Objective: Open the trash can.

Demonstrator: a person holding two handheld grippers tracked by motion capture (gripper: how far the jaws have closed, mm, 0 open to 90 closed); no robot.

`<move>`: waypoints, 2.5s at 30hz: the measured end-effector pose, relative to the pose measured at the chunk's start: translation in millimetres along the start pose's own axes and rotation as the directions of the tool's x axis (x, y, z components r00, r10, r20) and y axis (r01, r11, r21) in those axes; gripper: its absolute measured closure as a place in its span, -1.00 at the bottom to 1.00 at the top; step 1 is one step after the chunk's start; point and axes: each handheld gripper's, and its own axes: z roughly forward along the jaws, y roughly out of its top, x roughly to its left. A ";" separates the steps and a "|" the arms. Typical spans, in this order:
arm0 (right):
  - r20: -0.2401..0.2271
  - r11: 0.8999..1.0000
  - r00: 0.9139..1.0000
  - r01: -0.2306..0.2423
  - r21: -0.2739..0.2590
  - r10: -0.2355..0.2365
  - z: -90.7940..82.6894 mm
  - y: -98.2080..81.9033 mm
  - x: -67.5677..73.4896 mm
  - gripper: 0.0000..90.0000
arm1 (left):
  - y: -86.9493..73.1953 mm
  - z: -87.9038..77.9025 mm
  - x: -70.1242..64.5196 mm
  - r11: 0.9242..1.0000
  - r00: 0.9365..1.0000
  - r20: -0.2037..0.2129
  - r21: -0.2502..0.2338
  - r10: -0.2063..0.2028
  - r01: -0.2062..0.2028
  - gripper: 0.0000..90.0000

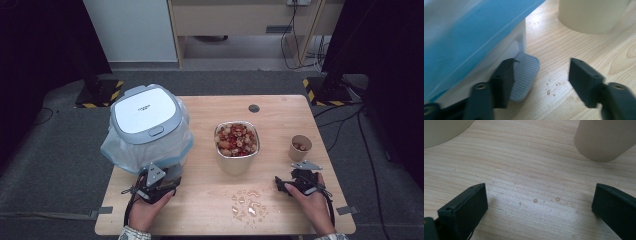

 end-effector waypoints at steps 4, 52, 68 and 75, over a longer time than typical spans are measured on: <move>-0.003 1.000 1.000 0.004 0.001 -0.004 0.1 0.1 -0.4 -0.99 | 1.1 1.2 -1.1 1.000 1.000 0.003 0.009 0.017 -0.017 0.24; -0.011 1.000 1.000 0.014 0.001 -0.014 -0.5 -0.5 0.3 -0.98 | -6.5 31.5 7.7 0.990 0.996 -0.069 0.131 0.053 -0.043 0.98; -0.022 1.000 1.000 0.015 0.008 -0.015 -1.3 0.5 -0.8 -0.93 | -8.6 36.1 8.6 0.988 0.997 -0.064 0.150 0.048 -0.038 0.99; -0.006 0.999 1.000 0.010 -0.035 -0.010 -8.2 4.4 -4.8 -0.87 | -8.6 36.1 8.5 0.988 0.997 -0.064 0.150 0.050 -0.040 0.99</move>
